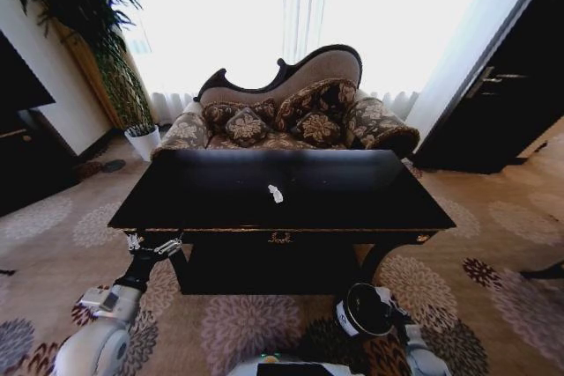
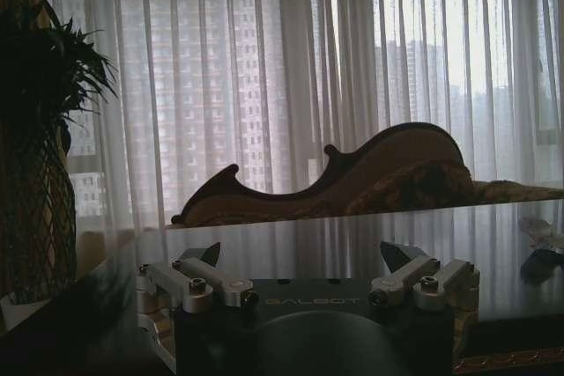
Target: Move to the front of the table and place the trash on the table into the trash bin.
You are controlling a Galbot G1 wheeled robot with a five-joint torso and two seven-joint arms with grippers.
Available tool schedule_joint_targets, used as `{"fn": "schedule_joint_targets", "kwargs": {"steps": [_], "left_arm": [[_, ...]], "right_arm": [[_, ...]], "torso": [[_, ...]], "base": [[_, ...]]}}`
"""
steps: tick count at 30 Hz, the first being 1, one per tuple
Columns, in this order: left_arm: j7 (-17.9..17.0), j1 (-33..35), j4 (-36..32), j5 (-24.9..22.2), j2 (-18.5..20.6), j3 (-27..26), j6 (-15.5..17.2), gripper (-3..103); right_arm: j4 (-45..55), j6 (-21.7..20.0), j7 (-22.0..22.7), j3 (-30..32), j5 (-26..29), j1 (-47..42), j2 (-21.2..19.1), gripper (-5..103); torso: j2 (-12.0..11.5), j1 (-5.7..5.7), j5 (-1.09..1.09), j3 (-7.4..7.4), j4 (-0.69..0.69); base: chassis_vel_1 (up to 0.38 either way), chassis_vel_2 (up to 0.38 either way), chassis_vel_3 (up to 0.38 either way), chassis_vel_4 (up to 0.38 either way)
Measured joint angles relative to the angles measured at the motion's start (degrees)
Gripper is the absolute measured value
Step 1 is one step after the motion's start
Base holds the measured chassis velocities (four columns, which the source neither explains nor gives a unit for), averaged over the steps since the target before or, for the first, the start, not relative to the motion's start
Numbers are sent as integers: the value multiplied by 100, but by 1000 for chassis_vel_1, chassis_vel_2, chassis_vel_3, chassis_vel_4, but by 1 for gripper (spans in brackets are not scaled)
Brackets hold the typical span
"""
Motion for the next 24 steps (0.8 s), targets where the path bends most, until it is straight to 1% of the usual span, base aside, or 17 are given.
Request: {"fn": "schedule_joint_targets", "kwargs": {"steps": [2, 4, 5, 12, 17, 23, 24], "left_arm": [[0, 0, 0, 0, 0, 0, 0, 100], [0, 0, 0, 0, 0, 0, 0, 100], [0, 0, 0, 0, 0, 0, 0, 100], [0, 0, 0, 0, 0, 0, 0, 100], [0, 0, 0, 0, 0, 0, 0, 100], [0, 0, 0, 0, 0, 0, 0, 100], [0, 0, 0, 0, 0, 0, 0, 100]], "right_arm": [[-67, -103, 12, -47, -44, 59, 10, 0], [-91, -140, 18, -68, -71, 73, 37, 0], [-148, -171, 19, -98, -133, 98, 92, 0], [-331, -284, 59, -185, -374, 274, 249, 0], [-334, -424, 166, -275, -367, 393, 287, 0], [-339, -520, 180, -308, -320, 418, 308, 0], [-366, -523, 181, -309, -295, 421, 321, -3]], "torso": [[0, 0, -2, 0, 0], [0, 0, -3, 0, 0], [0, 1, 2, 0, -1], [0, 0, -1, 0, -1], [0, 1, -1, 0, 0], [0, 0, -1, 0, 0], [0, 0, -1, 0, 0]], "base": [[0, 0, 0, 0], [0, 0, 0, 0], [0, 0, 0, 0], [0, 0, 0, 0], [0, 0, 0, 0], [0, 0, 0, 0], [0, 0, 0, 0]]}}
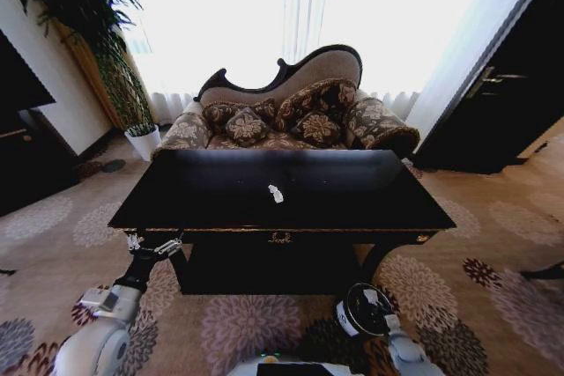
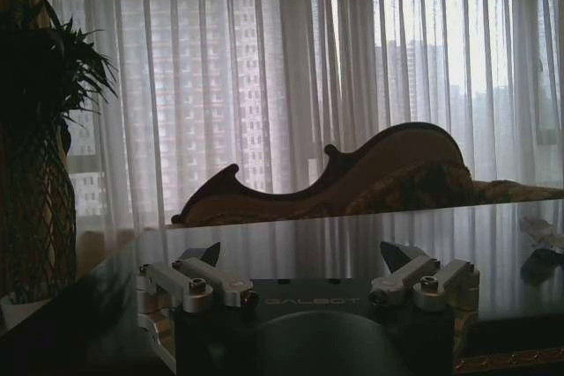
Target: Move to the front of the table and place the trash on the table into the trash bin.
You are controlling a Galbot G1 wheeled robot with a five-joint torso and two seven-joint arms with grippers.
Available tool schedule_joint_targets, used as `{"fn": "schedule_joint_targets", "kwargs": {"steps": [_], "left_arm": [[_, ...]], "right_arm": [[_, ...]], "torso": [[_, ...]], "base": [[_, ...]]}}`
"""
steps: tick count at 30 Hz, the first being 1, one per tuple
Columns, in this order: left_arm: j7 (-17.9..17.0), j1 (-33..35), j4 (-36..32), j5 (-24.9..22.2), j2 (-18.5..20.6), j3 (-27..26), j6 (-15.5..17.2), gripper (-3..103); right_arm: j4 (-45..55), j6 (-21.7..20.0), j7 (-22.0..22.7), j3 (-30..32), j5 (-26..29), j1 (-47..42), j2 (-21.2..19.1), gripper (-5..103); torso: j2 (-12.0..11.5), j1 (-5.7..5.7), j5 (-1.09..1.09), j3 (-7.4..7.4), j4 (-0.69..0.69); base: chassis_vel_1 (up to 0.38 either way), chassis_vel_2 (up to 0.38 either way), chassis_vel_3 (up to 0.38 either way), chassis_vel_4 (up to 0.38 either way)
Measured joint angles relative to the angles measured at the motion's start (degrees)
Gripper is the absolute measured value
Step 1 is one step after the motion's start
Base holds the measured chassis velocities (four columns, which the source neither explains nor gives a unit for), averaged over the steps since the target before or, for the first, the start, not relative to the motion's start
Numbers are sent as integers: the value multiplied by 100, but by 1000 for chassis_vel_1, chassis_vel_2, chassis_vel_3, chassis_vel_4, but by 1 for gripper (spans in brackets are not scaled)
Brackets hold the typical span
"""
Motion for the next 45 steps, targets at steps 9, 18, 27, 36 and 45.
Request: {"fn": "schedule_joint_targets", "kwargs": {"steps": [9, 18, 27, 36, 45], "left_arm": [[0, 0, 0, 0, 0, 0, 0, 100], [0, 0, 0, 0, 0, 0, 0, 100], [0, 0, 0, 0, 0, 0, 0, 100], [0, 0, 0, 0, 0, 0, 0, 100], [0, 0, 0, 0, 0, 0, 0, 100]], "right_arm": [[-21, -45, 4, -1, 70, -11, 30, 30], [-23, -50, 6, -3, 71, -39, 57, 68], [-8, -57, 6, -1, 79, -47, 41, 94], [226, -3, -10, 27, 140, -218, 94, 100], [854, 492, -430, 159, 549, -1011, 299, 100]], "torso": [[0, 0, 0, 0, 0], [0, 0, 0, 0, 0], [0, 0, 1, 0, 0], [0, 0, 0, 0, 0], [0, 0, 0, -1, 0]], "base": [[0, 0, 0, 0], [0, 0, 0, 0], [0, 0, 0, 0], [0, 0, 0, 0], [0, 0, 0, 0]]}}
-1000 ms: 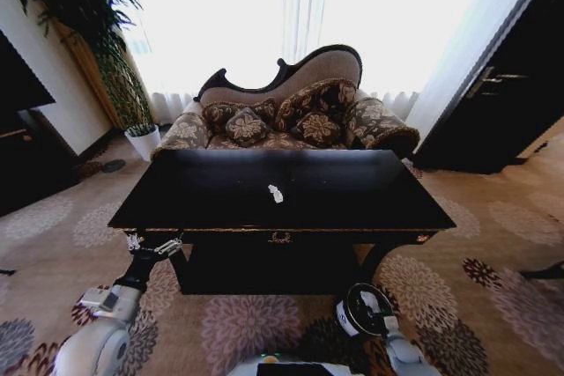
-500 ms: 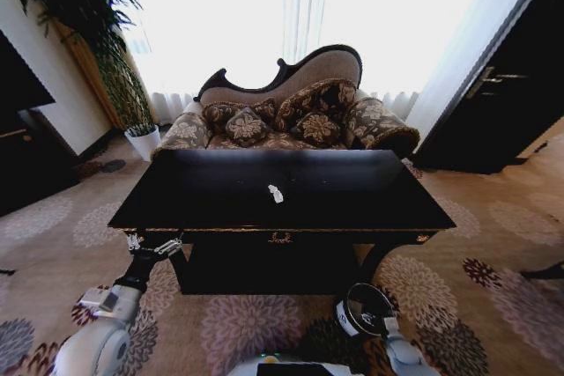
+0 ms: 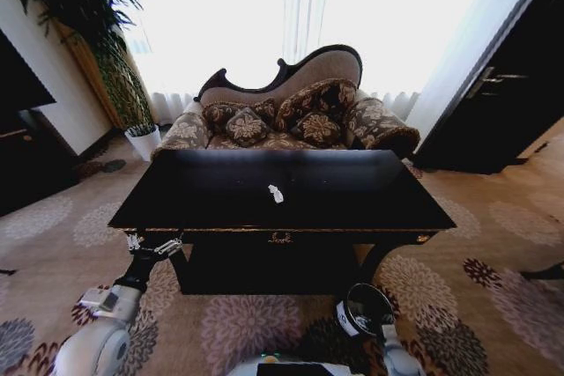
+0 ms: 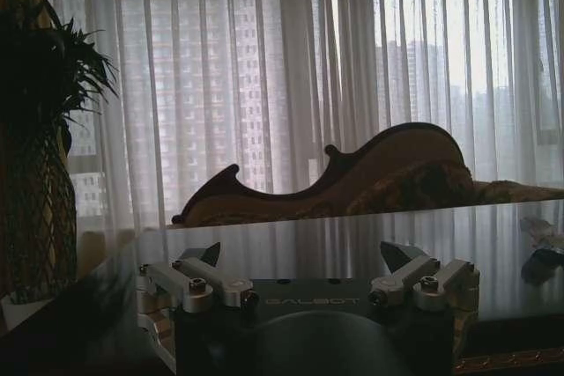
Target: Move to the front of the table and place the trash on the table into the trash bin.
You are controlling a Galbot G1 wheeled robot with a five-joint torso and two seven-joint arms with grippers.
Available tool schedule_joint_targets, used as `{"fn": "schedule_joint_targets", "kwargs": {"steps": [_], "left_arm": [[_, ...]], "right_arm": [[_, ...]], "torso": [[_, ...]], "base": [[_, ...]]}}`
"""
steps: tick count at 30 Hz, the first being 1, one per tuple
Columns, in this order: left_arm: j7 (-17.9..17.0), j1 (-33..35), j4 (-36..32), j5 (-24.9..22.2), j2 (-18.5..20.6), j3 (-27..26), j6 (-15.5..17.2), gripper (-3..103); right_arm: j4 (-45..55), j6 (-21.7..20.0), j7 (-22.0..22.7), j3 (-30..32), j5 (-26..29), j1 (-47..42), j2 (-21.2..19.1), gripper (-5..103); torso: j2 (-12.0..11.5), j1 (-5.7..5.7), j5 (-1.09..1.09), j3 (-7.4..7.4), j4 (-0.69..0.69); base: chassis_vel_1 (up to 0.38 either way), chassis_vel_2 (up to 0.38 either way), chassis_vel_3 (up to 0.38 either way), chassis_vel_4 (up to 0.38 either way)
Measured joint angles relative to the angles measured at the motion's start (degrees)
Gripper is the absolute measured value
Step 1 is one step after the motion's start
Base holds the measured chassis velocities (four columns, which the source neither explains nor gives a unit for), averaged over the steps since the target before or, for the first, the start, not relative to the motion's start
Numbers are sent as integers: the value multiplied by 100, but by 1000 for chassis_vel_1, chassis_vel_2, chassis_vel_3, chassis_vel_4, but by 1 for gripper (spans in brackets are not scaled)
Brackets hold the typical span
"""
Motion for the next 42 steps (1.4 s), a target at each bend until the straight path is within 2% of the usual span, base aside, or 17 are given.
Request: {"fn": "schedule_joint_targets", "kwargs": {"steps": [7, 11, 13, 20, 27, 42], "left_arm": [[0, 0, 0, 0, 0, 0, 0, 100], [0, 0, 0, 0, 0, 0, 0, 100], [0, 0, 0, 0, 0, 0, 0, 100], [0, 0, 0, 0, 0, 0, 0, 100], [0, 0, 0, 0, 0, 0, 0, 100], [0, 0, 0, 0, 0, 0, 0, 100]], "right_arm": [[976, 183, -561, 250, 696, -866, 211, 100], [1380, 193, -616, 329, 888, -1096, 293, 100], [2540, 174, -673, 550, 1241, -1705, 506, 100], [3413, 178, -747, 992, 1319, -2190, 595, 100], [4843, 159, -846, 1537, 1563, -2847, 847, 100], [5940, 218, -903, 2000, 1722, -3330, 735, 100]], "torso": [[0, 0, 0, 0, 0], [0, 0, 0, 0, 0], [0, 0, -1, -1, 1], [0, 0, 0, 0, 0], [0, 0, -1, 0, 0], [0, 0, 1, 0, 0]], "base": [[0, 0, 0, 0], [0, 0, 0, 0], [0, 0, 0, 0], [0, 0, 0, 0], [0, 0, 0, 0], [0, 0, 0, 0]]}}
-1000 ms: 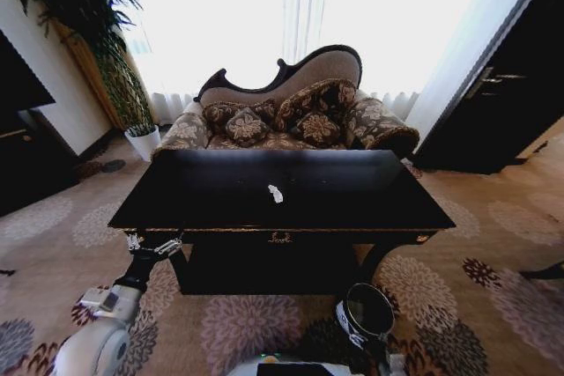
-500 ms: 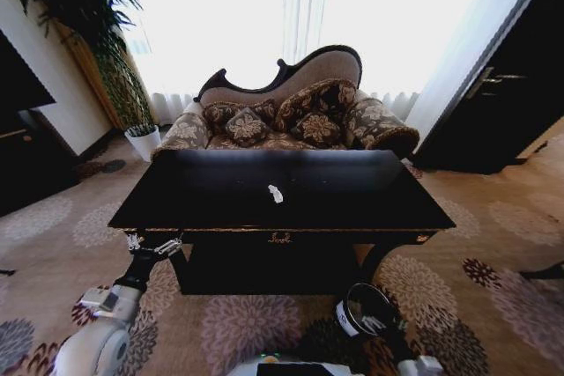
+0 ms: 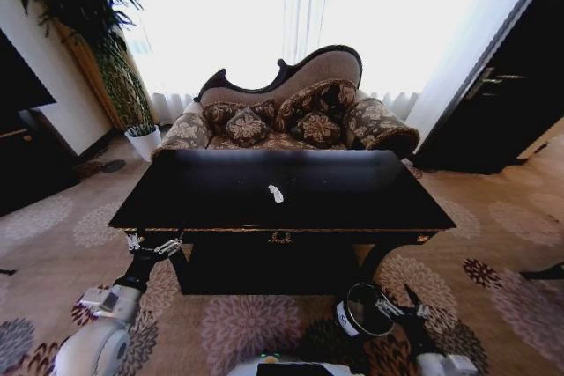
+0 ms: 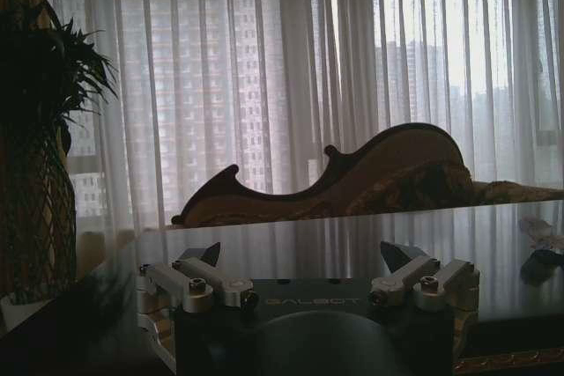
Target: Move to the front of the table and place the trash on the table into the trash bin.
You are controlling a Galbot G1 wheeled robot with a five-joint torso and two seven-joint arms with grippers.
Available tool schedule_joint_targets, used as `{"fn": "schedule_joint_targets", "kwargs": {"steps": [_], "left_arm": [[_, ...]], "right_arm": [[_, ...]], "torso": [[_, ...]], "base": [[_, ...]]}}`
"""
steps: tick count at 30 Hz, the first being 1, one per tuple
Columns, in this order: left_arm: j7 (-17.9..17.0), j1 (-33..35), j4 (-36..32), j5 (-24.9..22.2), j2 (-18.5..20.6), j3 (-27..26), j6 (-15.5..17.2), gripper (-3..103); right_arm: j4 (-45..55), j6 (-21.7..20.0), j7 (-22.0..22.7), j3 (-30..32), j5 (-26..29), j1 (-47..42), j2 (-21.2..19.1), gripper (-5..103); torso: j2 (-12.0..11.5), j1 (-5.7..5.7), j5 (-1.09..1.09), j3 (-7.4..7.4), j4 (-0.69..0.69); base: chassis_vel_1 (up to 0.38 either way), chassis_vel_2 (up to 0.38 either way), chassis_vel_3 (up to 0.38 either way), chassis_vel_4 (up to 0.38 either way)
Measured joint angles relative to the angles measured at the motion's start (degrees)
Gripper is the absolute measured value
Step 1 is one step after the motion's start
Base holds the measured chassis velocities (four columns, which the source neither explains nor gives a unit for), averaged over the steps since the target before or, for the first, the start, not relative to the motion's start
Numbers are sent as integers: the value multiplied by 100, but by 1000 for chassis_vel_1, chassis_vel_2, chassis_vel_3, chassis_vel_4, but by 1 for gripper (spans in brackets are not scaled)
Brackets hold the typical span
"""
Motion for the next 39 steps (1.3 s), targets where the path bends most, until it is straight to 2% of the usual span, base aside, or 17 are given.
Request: {"fn": "schedule_joint_targets", "kwargs": {"steps": [9, 13, 16, 18, 20, 22, 23, 27, 28, 31, 32, 34, 39], "left_arm": [[0, 0, 0, 0, 0, 0, 0, 100], [0, 0, 0, 0, 0, 0, 0, 100], [0, 0, 0, 0, 0, 0, 0, 100], [0, 0, 0, 0, 0, 0, 0, 100], [0, 0, 0, 0, 0, 0, 0, 100], [0, 0, 0, 0, 0, 0, 0, 100], [0, 0, 0, 0, 0, 0, 0, 100], [0, 0, 0, 0, 0, 0, 0, 100], [0, 0, 0, 0, 0, 0, 0, 100], [0, 0, 0, 0, 0, 0, 0, 100], [0, 0, 0, 0, 0, 0, 0, 100], [0, 0, 0, 0, 0, 0, 0, 100], [0, 0, 0, 0, 0, 0, 0, 100]], "right_arm": [[874, -168, 69, 78, 127, -159, -42, 100], [1151, -381, 261, 41, 130, -77, -206, 100], [1467, -785, 383, 83, 280, 100, -471, 100], [1506, -840, 401, 87, 297, 128, -510, 100], [1723, -1304, 605, 39, 387, 380, -845, 100], [1883, -1835, 879, -124, 521, 658, -1343, 100], [1883, -1835, 879, -124, 521, 658, -1343, 100], [2053, -2631, 1217, -455, 832, 1324, -2150, 100], [2053, -2631, 1217, -455, 832, 1324, -2150, 100], [2216, -3071, 1499, -597, 1199, 1663, -2418, 100], [2216, -3071, 1499, -597, 1199, 1663, -2418, 100], [2321, -3333, 1680, -695, 1433, 1869, -2512, 100], [2380, -3720, 1882, -1133, 1808, 2289, -2776, 100]], "torso": [[0, 0, -1, 0, 0], [0, 0, 0, 0, 0], [0, 0, 0, 0, 0], [0, 0, 0, 0, 0], [0, 0, 1, 0, -1], [0, 0, -1, 0, 0], [0, 0, -1, 0, 0], [-1, 1, 1, 1, 2], [-1, 1, 1, 1, 2], [-2, 2, 0, 1, 1], [-2, 2, 0, 1, 1], [-1, 1, -1, 0, -1], [-1, 1, 0, 1, 0]], "base": [[0, 0, 0, 0], [0, 0, 0, 0], [0, 0, 0, 0], [0, 0, 0, 0], [0, 0, 0, 0], [0, 0, 0, 0], [0, 0, 0, 0], [0, 0, 0, 0], [0, 0, 0, 0], [0, 0, 0, 0], [0, 0, 0, 0], [0, 0, 0, 0], [0, 0, 0, 0]]}}
